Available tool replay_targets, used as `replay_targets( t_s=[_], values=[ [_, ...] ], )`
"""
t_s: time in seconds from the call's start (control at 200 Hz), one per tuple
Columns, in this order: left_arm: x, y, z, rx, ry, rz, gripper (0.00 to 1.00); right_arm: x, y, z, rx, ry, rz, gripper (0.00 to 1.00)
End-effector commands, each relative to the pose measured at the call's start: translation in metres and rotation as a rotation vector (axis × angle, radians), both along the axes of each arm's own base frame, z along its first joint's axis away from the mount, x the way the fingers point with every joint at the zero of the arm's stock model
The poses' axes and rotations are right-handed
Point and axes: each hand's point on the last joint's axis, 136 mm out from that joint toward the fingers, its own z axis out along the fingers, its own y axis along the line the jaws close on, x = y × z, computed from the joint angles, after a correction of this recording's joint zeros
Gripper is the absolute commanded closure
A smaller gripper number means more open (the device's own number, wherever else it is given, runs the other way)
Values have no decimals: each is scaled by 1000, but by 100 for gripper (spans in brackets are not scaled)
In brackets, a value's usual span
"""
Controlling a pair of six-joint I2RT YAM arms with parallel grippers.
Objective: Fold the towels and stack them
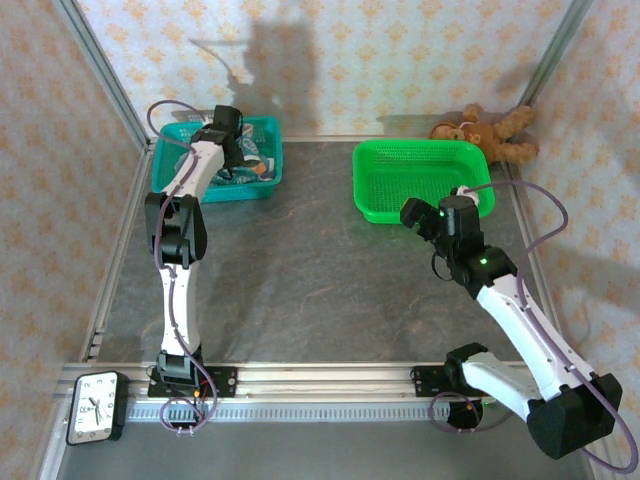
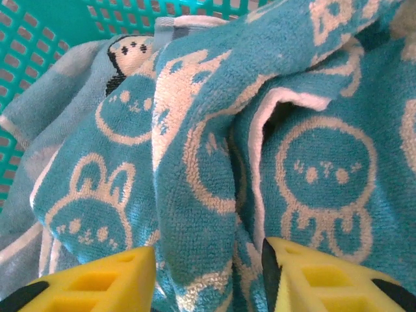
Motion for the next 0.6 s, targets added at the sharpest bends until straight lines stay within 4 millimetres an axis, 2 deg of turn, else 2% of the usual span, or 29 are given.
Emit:
replay_targets(
  t_s=[0.0,0.22,0.405,0.595],
  values=[
    [-1,12,1,8,16,3,53,1,-1,12,5,-19,-21,1],
    [1,9,7,-37,-3,-15,100,2,2,14,15,-21,-9,1],
    [-3,7,27,-59,-46,3,100,1,6,18,24,-12,5,1],
    [-6,1,62,-126,-151,26,100,-3,8,18,37,3,9,1]
  ],
)
